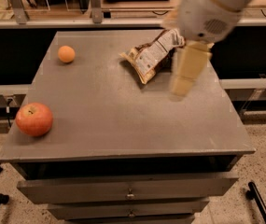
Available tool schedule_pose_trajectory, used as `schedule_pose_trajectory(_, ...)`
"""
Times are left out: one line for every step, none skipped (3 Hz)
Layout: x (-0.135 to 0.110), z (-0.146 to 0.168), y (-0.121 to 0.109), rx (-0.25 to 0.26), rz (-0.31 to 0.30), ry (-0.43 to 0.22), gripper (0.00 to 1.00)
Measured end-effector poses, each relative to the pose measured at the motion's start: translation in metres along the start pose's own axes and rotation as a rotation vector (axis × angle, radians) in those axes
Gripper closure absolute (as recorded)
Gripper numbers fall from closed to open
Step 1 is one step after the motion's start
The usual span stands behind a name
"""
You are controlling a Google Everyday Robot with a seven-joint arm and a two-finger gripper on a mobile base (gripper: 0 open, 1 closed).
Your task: Pick apple
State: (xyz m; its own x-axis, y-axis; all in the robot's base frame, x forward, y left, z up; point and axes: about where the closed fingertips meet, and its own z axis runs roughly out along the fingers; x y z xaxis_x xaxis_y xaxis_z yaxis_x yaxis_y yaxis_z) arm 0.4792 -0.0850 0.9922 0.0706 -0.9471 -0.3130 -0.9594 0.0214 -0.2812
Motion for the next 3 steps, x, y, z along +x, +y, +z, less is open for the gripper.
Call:
schedule_pose_trajectory(-0.105,0.032,-0.003,-0.072,-0.182,-0.132,0.0)
schedule_pose_trajectory(-0.13,0.037,0.0,-0.084,-0.228,-0.156,0.0)
schedule_pose_trajectory(-0.128,0.035,0.0,-0.08,-0.223,-0.153,0.0)
